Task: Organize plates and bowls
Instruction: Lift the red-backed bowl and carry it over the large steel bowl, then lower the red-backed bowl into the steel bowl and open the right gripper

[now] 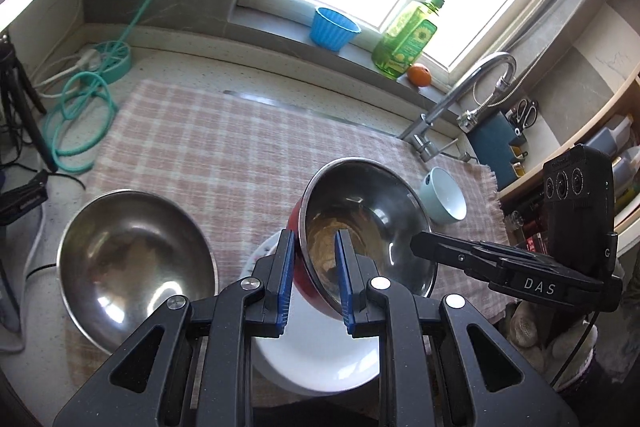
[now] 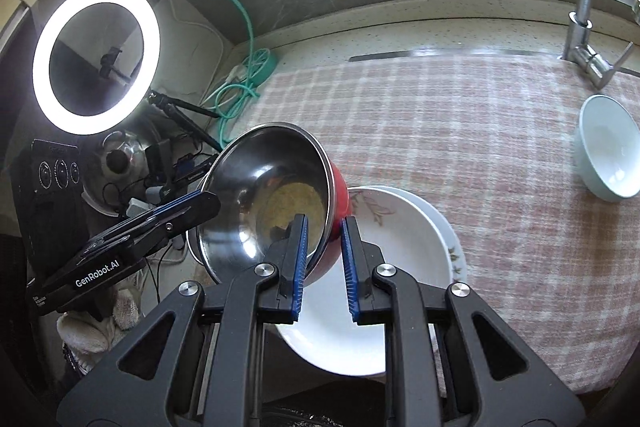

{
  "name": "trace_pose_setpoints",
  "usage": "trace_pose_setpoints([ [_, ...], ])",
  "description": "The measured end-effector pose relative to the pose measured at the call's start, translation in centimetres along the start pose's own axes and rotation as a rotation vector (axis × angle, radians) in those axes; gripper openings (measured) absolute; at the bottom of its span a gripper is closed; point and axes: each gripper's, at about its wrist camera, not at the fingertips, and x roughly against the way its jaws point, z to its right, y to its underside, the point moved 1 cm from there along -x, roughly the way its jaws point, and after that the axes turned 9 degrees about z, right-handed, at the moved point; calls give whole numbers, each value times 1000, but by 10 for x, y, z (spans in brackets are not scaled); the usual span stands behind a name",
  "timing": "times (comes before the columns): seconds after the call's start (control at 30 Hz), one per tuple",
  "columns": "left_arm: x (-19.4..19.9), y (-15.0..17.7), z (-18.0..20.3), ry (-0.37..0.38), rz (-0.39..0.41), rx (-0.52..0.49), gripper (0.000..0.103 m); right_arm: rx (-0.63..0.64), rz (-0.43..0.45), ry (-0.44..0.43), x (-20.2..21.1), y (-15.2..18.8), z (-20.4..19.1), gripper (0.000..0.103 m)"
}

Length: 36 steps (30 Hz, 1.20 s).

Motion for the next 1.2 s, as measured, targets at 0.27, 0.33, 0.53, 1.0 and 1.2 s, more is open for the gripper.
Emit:
trace_pose_setpoints([
  [0.27,31,4,-45,-68,43,66,18,80,-37,-60,-33,6,-51,17],
  [0.33,37,6,-54,-85,51,84,18,97,-47,-68,-41,8,-61,17],
  [0.53,49,11,-79,-148,74,127,18,149,-72,-93,-63,9,-88,17],
  [1.0,34,25,-128,-254,20,150,18,285,-156,-14,-131,20,-124,17],
  [1.2,26,28,-131,-259,-14,122,18,298,-184,32,-146,23,-122,17],
])
